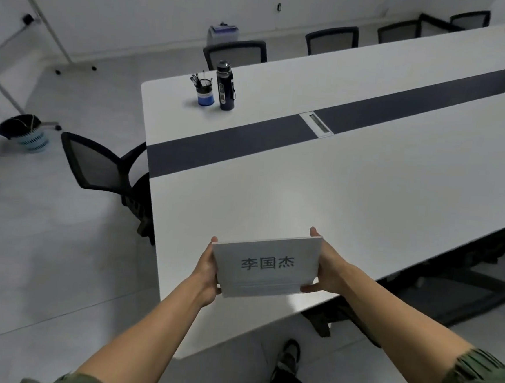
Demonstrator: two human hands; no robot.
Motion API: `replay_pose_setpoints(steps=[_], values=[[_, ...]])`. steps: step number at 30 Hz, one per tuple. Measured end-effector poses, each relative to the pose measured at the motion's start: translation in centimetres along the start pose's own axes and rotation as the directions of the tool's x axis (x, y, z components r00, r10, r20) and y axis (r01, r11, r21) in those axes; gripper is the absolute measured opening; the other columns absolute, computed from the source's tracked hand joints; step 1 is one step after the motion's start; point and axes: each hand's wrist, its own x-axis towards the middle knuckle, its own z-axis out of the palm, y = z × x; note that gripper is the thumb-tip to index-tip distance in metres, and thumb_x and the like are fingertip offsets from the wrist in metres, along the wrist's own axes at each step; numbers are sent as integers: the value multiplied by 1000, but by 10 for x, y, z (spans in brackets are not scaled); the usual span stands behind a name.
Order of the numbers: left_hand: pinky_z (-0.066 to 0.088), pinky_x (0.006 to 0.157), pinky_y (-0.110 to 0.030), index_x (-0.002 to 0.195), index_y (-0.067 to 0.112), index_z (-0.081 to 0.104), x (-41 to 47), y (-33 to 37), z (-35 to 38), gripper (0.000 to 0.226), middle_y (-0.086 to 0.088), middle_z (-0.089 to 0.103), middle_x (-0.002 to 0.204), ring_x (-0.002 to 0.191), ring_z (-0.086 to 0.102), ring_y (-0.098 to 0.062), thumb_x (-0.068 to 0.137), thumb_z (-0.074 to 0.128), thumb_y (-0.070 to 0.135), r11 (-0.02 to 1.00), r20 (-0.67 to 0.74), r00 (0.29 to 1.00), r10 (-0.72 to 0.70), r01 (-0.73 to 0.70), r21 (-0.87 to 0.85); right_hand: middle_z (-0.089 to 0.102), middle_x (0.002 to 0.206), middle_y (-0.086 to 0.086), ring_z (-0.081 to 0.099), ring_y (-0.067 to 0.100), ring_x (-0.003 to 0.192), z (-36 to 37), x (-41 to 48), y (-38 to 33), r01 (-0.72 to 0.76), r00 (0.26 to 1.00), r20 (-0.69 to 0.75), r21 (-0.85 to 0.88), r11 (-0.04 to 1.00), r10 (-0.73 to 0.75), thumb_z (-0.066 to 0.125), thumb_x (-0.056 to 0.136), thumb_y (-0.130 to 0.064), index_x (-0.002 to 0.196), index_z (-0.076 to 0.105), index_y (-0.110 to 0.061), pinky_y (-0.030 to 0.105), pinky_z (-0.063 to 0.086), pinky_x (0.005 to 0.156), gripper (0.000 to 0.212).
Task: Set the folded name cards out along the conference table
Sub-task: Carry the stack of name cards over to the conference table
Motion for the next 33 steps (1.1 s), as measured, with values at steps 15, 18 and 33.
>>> replay_pose_setpoints(steps=[15, 18, 33], values=[[46, 73, -34, 91, 25, 65, 102, 64, 55, 54, -5, 70, 94, 87, 62, -24, 95, 28, 64, 988, -97, 993, -61, 46, -149, 70, 93, 4, 62, 27, 100, -43, 119, -102, -75, 993, 79, -112, 991, 84, 24, 90, -76, 90, 66, -24, 51, 47, 93, 67], [46, 74, -35, 92, 24, 65, 114, 75, 54, 54, -6, 70, 92, 86, 63, -25, 95, 29, 64, 990, -104, 994, -46, 31, -140, 70, 100, 5, 61, 28, 106, -43, 130, -112, -71, 993, 91, -107, 992, 81, 24, 90, -76, 97, 67, -26, 51, 47, 95, 67], [48, 74, -35, 104, 19, 62, 125, 107, 43, 39, -7, 66, 89, 81, 60, -26, 100, 35, 46, 996, -186, 982, 13, 3, 87, 58, 136, 9, 56, 26, 117, -41, 118, -189, 253, 884, -135, -667, 701, -447, 44, 98, -53, 134, 55, -11, 42, 46, 98, 57]])
